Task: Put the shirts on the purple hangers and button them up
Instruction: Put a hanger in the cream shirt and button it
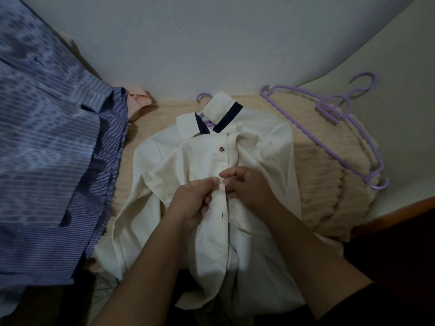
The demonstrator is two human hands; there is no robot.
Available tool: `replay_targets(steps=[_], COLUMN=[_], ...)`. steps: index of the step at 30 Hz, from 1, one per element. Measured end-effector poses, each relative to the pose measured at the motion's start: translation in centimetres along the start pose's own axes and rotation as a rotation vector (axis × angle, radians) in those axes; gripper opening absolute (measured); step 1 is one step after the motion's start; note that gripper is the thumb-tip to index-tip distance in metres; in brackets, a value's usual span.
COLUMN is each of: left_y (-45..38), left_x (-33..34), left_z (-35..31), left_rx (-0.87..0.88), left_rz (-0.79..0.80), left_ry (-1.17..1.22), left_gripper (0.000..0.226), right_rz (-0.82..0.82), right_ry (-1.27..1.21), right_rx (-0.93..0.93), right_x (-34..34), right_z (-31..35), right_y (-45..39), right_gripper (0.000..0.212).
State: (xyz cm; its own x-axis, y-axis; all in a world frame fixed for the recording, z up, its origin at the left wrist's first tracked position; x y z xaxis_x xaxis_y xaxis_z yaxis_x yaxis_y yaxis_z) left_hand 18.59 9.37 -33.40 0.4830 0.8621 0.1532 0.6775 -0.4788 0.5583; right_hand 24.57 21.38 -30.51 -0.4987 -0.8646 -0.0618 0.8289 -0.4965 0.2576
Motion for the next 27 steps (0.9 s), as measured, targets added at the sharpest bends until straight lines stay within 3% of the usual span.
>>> replay_targets(steps=[3,7,9,12,14,17,19,27], left_y=[1.3,3.4,4.6,5.9,6.0,6.2,6.2,5.5], left_x=[-0.4,-0.7,-0.6,-0.4,-0.5,-0.9,-1.1,-2.5], left_z=[-0.6,0.1,0.9,1.9,2.3,2.6,2.6,3.7], left_rx=[0.054,0.2,0.251,0.292,0.307,0.293,0.276,0.115], left_rz=[-0.094,-0.22,-0.254,-0.25,-0.239,-0.234,-0.223,-0.167], left_ry=[-0.116,-0.298,-0.363,-0.541,-0.655,-0.744,-0.733,-0.345], left_gripper=[0.012,0.023,0.016,0.011,0.018,0.012,0.003,0.018], right_rz=[-0.004,-0.024,-0.075,-0.107,-0.079,-0.055,-0.061,-0.065], right_ry=[0.004,0.022,0.082,0.128,0.157,0.193,0.294,0.613], right_rx=[0.036,0.041,0.017,0.029,0.057,0.131,0.124,0.077], right_x=[0.1,-0.5,-0.9,-1.0,-0.5,0.3,0.7,1.6], right_z=[-0.8,-1.5,-1.6,-2.2,-2.8,-4.3,-4.7,-3.2], right_y=[0.2,1.7,2.4,3.8,4.6,5.4,5.5,5.4], right_gripper=[0.027,0.029,0.032,0.04,0.036,0.031,0.029,0.028])
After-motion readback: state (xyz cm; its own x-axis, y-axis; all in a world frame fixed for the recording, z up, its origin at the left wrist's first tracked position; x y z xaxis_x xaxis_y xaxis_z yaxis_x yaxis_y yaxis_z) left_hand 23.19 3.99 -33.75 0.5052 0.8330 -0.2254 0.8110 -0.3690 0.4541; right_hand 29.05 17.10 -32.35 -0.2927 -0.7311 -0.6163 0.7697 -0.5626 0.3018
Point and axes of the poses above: each hand's wrist, its own y-axis away from the middle knuckle, its own x-axis out of the palm, z = x × y, the point moved 9 cm from there along -y, towards the middle knuckle
